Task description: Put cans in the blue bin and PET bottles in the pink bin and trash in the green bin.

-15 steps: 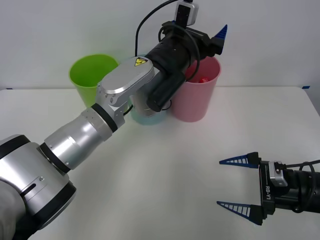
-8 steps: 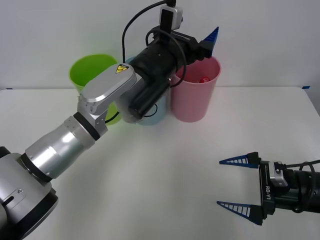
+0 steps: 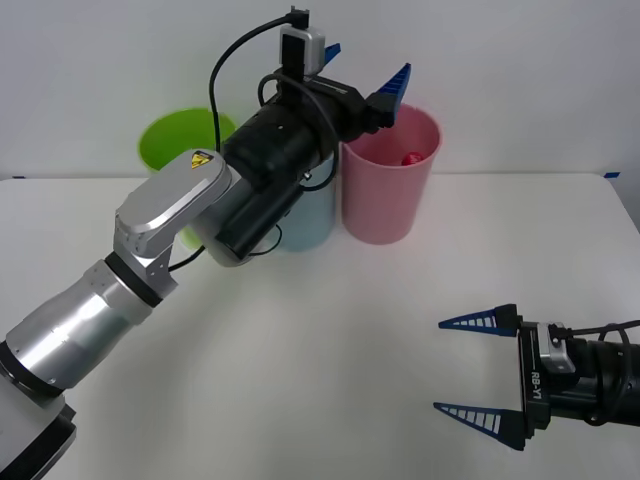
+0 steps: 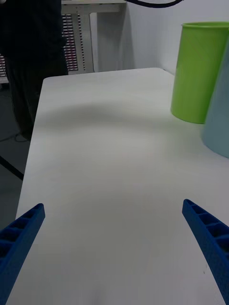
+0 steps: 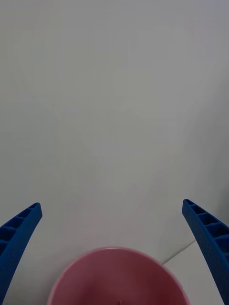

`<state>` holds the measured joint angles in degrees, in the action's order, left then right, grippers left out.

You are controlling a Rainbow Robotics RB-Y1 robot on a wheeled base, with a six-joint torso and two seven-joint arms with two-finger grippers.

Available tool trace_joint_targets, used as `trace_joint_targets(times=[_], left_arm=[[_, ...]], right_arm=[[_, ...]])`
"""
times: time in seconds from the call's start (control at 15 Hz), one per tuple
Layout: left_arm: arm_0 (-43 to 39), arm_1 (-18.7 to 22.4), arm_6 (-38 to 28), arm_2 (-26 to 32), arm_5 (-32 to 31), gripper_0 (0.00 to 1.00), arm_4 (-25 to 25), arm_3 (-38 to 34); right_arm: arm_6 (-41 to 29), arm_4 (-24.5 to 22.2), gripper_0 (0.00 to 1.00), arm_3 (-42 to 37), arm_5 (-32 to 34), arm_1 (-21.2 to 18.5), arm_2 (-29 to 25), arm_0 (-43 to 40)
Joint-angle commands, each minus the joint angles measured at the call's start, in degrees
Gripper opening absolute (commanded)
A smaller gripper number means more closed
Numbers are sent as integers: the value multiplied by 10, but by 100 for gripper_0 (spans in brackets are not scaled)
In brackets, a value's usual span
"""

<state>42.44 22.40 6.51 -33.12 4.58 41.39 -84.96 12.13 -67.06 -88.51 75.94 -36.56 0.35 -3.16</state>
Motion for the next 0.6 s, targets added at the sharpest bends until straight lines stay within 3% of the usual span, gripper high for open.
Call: trace_joint_targets(times=[0.07,0.6], left_arm=[[-37,10,1,19,-19,100,10,-34],[-128,42,2,57,-64,100,23,-114]], right_arm=[[0,0,100,0,0,0,0,0],[0,0,100,0,0,0,0,0]])
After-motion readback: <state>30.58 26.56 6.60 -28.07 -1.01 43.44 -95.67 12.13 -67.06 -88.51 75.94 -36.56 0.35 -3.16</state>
